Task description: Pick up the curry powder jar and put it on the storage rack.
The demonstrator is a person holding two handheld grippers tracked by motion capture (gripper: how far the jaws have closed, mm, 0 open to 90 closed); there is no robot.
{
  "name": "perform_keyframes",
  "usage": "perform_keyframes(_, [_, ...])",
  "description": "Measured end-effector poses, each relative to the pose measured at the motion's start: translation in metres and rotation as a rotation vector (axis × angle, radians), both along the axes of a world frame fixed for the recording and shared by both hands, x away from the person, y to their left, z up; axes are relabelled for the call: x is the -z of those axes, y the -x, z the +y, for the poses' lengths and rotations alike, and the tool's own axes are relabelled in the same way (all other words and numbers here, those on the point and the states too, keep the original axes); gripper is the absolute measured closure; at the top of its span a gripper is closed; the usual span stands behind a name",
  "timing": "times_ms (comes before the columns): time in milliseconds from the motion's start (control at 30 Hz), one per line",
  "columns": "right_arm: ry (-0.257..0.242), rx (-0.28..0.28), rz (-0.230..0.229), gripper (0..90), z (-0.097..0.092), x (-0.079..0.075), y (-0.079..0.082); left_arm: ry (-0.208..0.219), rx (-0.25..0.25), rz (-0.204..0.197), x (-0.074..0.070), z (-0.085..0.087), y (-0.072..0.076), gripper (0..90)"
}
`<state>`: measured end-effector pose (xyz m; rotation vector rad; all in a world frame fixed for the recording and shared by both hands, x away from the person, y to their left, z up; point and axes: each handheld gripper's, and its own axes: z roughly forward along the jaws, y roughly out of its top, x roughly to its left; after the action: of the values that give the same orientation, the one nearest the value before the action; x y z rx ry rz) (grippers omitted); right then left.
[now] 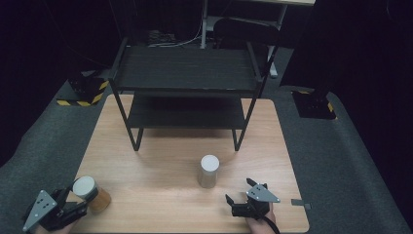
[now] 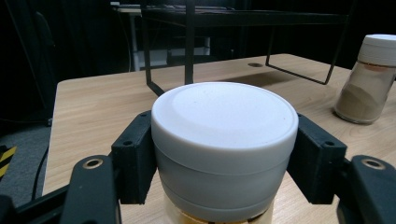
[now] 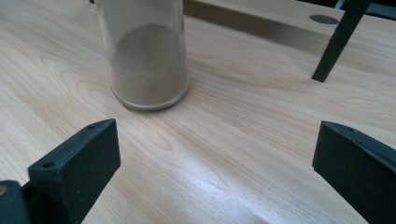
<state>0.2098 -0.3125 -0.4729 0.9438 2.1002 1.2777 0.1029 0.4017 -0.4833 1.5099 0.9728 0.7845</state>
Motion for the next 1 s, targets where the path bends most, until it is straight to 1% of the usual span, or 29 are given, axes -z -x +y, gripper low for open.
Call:
perform_keyframes(133, [0.005,0.009,0.010,0.4,0.000,-0.001,0.000,-0.008,0.006,-0.003,-0.001,0.000,0.000,33.7])
perform_keyframes(333, [0.018,0.023,0.025,0.4,0.001,-0.004,-0.001,0.007,0.008,-0.015,-0.002,0.000,0.000,33.7])
perform_keyframes(433, [0.014,0.023,0.024,0.4,0.000,-0.003,-0.001,0.012,0.014,-0.025,-0.006,-0.001,0.001,33.7])
perform_keyframes(567, [0.008,0.023,0.027,0.4,-0.001,-0.003,-0.001,-0.002,0.026,-0.039,-0.014,-0.006,0.000,33.7])
perform_keyframes(633, [0.009,0.025,0.028,0.4,-0.001,-0.004,-0.001,-0.009,0.043,-0.054,-0.019,-0.008,-0.002,33.7])
perform_keyframes(667, [0.011,0.025,0.029,0.4,-0.001,-0.004,-0.001,-0.009,0.043,-0.054,-0.019,-0.008,-0.002,33.7])
perform_keyframes(733, [0.012,0.026,0.032,0.4,-0.002,-0.004,-0.001,0.007,0.057,-0.065,-0.025,-0.011,-0.006,33.7])
perform_keyframes(767, [0.012,0.026,0.032,0.4,-0.002,-0.004,-0.001,0.007,0.057,-0.065,-0.025,-0.011,-0.006,33.7])
perform_keyframes(800, [0.017,0.029,0.036,0.4,-0.002,-0.005,-0.002,0.019,0.072,-0.071,-0.031,-0.012,-0.009,33.7])
perform_keyframes(867, [0.016,0.032,0.041,0.4,-0.002,-0.005,-0.002,0.001,0.085,-0.080,-0.040,-0.015,-0.011,33.7])
perform_keyframes(900, [0.016,0.032,0.041,0.4,-0.002,-0.005,-0.002,0.001,0.085,-0.080,-0.040,-0.015,-0.011,33.7])
perform_keyframes(933, [0.015,0.032,0.043,0.4,-0.003,-0.005,-0.002,-0.006,0.087,-0.087,-0.045,-0.017,-0.012,33.7])
perform_keyframes(967, [0.012,0.030,0.043,0.4,-0.004,-0.005,-0.003,-0.014,0.093,-0.098,-0.054,-0.019,-0.014,33.7])
perform_keyframes(1000, [0.012,0.030,0.043,0.4,-0.004,-0.005,-0.003,-0.014,0.093,-0.098,-0.054,-0.019,-0.014,33.7])
